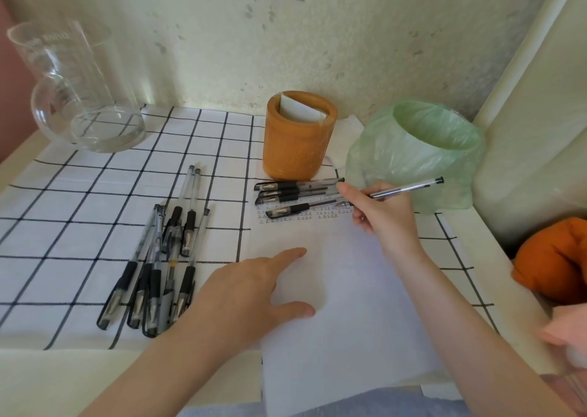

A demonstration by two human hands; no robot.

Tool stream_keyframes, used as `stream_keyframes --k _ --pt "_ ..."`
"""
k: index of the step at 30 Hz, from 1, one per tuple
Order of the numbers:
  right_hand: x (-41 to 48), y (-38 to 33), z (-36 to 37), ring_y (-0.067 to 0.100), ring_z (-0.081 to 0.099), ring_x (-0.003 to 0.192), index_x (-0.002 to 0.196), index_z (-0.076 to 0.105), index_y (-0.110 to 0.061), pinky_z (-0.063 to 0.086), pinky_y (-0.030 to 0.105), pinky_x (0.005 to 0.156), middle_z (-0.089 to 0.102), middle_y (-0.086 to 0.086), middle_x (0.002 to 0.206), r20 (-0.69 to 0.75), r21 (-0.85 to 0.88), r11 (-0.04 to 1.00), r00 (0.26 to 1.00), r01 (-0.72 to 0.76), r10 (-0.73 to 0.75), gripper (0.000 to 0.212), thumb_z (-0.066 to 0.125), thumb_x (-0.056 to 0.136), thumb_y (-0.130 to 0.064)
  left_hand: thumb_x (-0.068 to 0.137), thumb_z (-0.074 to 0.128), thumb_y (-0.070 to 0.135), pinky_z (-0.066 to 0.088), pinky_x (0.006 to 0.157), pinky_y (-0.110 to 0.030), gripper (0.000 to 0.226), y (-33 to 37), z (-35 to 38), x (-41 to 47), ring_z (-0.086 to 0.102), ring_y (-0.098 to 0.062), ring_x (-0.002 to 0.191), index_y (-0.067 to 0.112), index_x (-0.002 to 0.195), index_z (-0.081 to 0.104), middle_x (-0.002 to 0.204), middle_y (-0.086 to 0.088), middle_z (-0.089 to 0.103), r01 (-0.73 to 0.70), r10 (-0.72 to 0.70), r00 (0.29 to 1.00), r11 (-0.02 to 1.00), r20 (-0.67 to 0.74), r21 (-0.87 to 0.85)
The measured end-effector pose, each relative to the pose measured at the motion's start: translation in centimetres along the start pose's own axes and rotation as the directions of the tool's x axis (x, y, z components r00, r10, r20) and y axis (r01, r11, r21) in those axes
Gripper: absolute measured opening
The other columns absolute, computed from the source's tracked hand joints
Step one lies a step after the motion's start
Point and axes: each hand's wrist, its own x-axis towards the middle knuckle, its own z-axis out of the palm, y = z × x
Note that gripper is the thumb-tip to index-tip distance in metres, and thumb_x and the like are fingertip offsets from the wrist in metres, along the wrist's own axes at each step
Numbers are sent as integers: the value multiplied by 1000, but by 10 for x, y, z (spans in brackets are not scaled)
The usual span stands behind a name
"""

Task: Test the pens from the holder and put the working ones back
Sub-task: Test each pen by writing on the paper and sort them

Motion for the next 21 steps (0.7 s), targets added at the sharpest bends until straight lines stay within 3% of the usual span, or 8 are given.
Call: stream_keyframes --k 3,7,10,17,21 --pt "4 11 2 17 42 40 51 47 -17 35 22 45 48 6 45 -47 -47 996 996 77 -79 40 75 80 -21 77 52 66 27 53 -14 73 1 -1 1 39 -3 65 54 139 15 71 14 38 15 -15 1000 1000 18 23" --pt "12 23 4 11 39 40 53 47 -16 34 24 49 45 -4 41 -131 -79 990 983 121 -130 39 70 84 -18 78 52 65 28 61 -22 73 2 -1 1 38 -9 74 50 140 17 71 16 35 15 -17 1000 999 23 48" --pt "15 31 3 15 37 46 54 44 -14 32 25 52 44 4 48 -153 -108 984 976 141 -156 37 65 84 -12 78 52 65 27 56 -19 73 2 0 1 38 -8 73 50 140 17 70 17 34 8 -9 1000 999 18 47" --pt "16 34 4 12 35 46 53 41 -17 30 23 49 41 -7 43 -163 -126 985 977 121 -140 37 61 80 -4 77 52 66 28 58 -20 73 1 1 3 38 -8 72 50 140 16 70 17 34 8 -8 1000 999 8 46" --pt "15 34 4 13 34 47 53 40 -17 29 23 49 41 -3 46 -161 -120 985 976 128 -146 37 61 80 -4 77 52 66 28 60 -22 73 1 1 3 39 -9 73 50 139 17 70 16 35 9 -9 1000 999 4 46"
